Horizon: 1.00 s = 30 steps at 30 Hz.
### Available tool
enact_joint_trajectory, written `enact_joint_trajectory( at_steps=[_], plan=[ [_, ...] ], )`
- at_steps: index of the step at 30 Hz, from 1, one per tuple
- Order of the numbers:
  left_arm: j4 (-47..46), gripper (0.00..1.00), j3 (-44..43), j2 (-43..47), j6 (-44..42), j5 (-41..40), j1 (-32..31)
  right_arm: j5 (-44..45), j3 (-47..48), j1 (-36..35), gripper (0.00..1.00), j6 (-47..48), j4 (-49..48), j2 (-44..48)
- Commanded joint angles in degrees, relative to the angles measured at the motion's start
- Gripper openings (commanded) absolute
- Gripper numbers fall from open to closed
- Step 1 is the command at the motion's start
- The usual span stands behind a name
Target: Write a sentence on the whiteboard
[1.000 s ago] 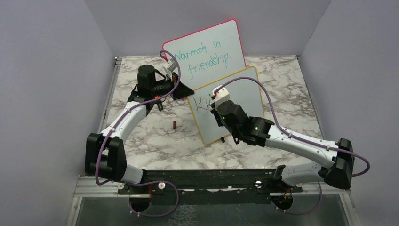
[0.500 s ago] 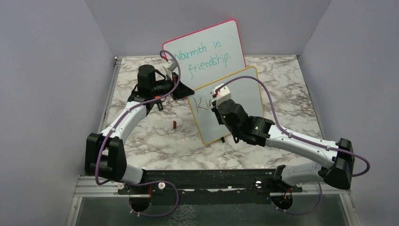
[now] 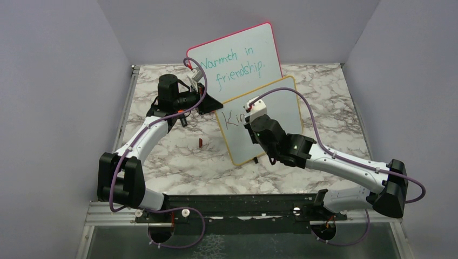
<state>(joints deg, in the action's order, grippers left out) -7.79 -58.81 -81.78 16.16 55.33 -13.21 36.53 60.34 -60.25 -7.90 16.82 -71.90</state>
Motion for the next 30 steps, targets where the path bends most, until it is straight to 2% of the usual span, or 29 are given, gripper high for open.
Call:
enact_joint_trajectory(
  at_steps=[1, 30],
  plan=[
    [3.6, 0.0, -0.1, -1.1, -2.1, 1.1, -0.8, -0.4, -0.7, 0.4, 0.01, -1.6, 2.7, 1.1],
    [4.1, 0.0, -0.2, -1.0, -2.4, 0.7, -0.8, -2.5, -0.5, 0.4, 0.01, -2.3, 4.0, 2.4]
  ],
)
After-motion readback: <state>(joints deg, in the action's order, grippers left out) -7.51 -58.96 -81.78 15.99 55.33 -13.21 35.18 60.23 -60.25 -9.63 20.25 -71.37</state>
